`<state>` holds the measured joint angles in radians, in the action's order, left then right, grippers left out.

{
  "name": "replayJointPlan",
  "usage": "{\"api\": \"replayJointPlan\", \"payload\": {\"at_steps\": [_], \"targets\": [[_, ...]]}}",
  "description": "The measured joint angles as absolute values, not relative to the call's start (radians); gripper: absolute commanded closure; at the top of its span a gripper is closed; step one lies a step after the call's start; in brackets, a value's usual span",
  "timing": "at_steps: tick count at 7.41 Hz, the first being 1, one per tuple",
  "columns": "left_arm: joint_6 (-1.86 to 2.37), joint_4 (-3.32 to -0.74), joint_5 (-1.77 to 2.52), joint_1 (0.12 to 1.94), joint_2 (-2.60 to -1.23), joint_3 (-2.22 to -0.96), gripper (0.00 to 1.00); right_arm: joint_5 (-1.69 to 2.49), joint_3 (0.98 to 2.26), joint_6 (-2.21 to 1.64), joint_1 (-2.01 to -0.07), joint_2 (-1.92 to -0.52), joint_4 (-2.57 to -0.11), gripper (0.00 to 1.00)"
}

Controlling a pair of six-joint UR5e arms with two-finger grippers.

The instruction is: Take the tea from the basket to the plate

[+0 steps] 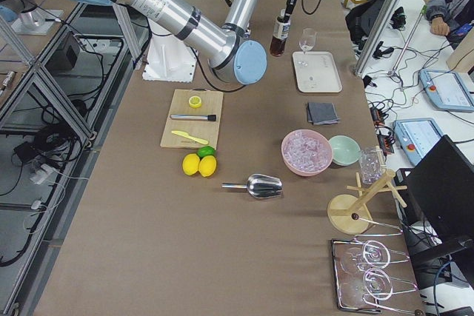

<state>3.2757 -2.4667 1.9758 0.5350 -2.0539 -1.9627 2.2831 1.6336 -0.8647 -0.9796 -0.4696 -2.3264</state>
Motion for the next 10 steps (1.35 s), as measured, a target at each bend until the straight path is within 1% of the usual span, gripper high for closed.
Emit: {"api": "replayJointPlan", "payload": {"at_steps": [4,6,9,10], "targets": [[3.275,-2.467,1.976,0.535,-2.053,-1.964,1.00,2.317,1.234,-0.807,-1.030,-0.443,-1.918,1.00],[3.275,-2.467,1.976,0.535,-2.052,-1.965,1.00,2.311,1.072,-0.806,-1.032,-0.410,-1.763,1.00],[3.275,-2.467,1.977,0.537,-2.052,-1.967,1.00,2.280,0.897,-0.807,-1.030,-0.355,-1.637,1.00],[3.275,-2.467,1.983,0.539,-2.052,-1.968,1.00,2.272,0.862,-0.811,-1.025,-0.344,-1.613,1.00]]}}
